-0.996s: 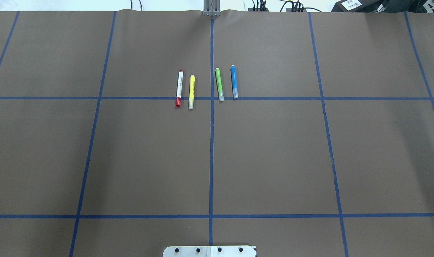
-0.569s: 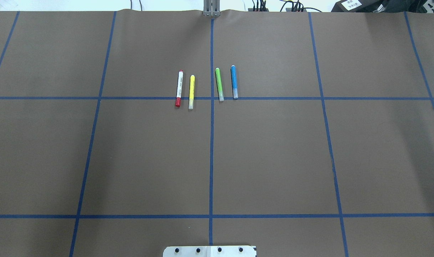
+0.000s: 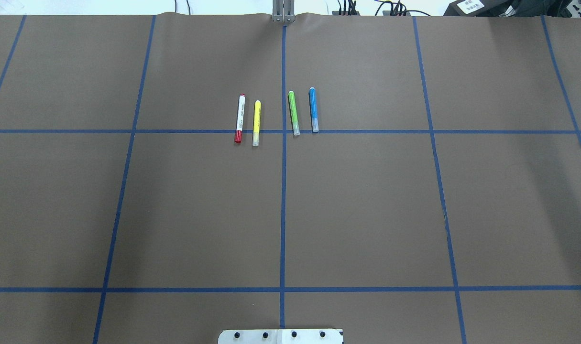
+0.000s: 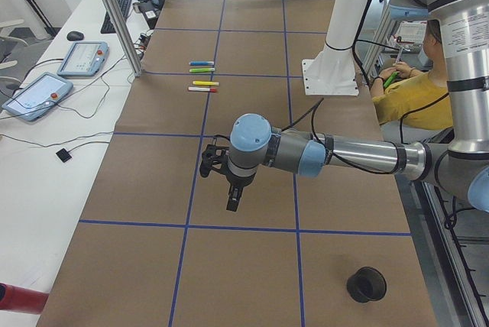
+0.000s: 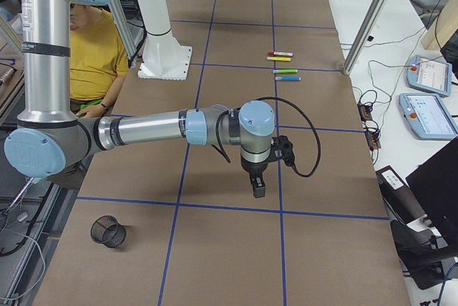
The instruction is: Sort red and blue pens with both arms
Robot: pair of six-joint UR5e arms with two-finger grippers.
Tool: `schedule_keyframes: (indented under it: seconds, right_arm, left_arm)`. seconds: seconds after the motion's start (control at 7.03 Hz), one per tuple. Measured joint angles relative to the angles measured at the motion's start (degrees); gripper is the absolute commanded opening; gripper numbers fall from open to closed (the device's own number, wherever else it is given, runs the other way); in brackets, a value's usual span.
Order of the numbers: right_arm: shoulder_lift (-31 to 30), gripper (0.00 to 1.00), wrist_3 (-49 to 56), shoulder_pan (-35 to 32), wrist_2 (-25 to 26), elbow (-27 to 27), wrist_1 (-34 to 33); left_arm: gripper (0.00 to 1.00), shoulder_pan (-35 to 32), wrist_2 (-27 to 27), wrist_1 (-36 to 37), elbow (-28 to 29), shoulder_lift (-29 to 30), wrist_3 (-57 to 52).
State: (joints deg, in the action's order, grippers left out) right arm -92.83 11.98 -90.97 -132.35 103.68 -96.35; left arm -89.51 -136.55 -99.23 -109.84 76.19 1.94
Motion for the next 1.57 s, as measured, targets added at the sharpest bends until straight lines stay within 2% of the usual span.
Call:
schedule_keyframes:
  seconds: [0.28,0.85,1.14,1.57]
  right_arm:
    - [3.48,1.00,0.03,0.40,-0.83,-0.27,-0.02]
    - [5.84,1.00,-0.54,3.68,-1.35,-0.10,0.21]
    - [8.28,1.00,-5.24,6.13,-1.35,-0.16,0.20]
    - [13.18,1.00,-15.30,10.81,-1.31,-0.44,0.19]
  left_arm:
    - [1.00,-0.01,-1.27,-0.67,0.90,1.30,0.23]
    - [1.00,0.87,-2.96,-6.53,1.20,2.98,1.53]
    - [1.00,2.61,-3.80,-6.70,1.26,7.25,6.73]
    - [1.00,8.87,-3.67,-6.40,2.87,14.59,18.68]
